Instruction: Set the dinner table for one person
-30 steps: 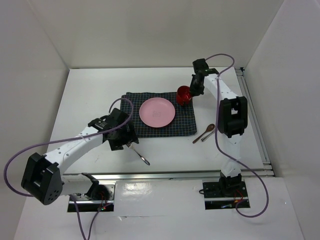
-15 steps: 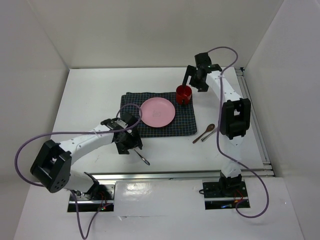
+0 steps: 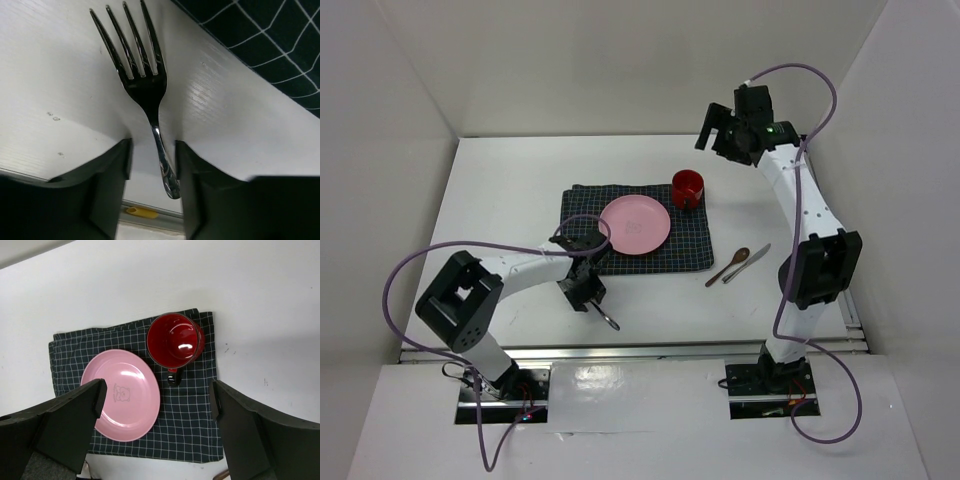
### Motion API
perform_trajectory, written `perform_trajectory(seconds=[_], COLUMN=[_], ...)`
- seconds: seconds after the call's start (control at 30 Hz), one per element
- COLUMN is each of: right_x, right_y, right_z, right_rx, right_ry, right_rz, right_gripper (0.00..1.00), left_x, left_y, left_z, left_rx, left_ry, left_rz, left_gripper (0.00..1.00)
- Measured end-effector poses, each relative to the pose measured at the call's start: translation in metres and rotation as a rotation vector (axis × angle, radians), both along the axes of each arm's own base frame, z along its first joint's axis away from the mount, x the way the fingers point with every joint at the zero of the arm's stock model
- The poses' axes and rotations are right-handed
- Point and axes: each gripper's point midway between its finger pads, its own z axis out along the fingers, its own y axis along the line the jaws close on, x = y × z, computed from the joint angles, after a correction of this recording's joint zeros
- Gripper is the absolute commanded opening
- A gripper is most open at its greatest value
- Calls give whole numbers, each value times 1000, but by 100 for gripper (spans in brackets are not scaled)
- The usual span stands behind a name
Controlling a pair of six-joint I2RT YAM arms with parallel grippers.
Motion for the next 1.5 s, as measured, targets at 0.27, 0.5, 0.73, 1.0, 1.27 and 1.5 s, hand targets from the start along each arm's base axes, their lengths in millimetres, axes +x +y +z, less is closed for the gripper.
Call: perform_trajectory(seconds=[0.27, 0.5, 0.73, 1.0, 1.27, 1.5], right_x=[-9, -23, -62, -117, -172, -193], right_y=[-3, -9, -21, -40, -57, -57], right_z=[-10, -18, -10, -11, -24, -67], right_rx=[-19, -41, -42, -37, -24, -11], right_ry=[27, 53, 49, 52, 85, 199], right_rz=[5, 3, -7, -39, -78, -94], right_gripper=[96, 96, 98, 98, 98, 96], left_x=[-3, -9, 47, 159, 189, 208], left_y=[6, 33, 34, 9, 41, 46], left_z=[8, 66, 136, 131, 64, 51], left_rx=[28, 66, 195, 365, 364, 328], left_ry=[-14, -169, -307, -268, -84, -91], left_rz=[49, -83, -317, -459, -526, -536], left_gripper=[0, 0, 0, 0, 0, 0])
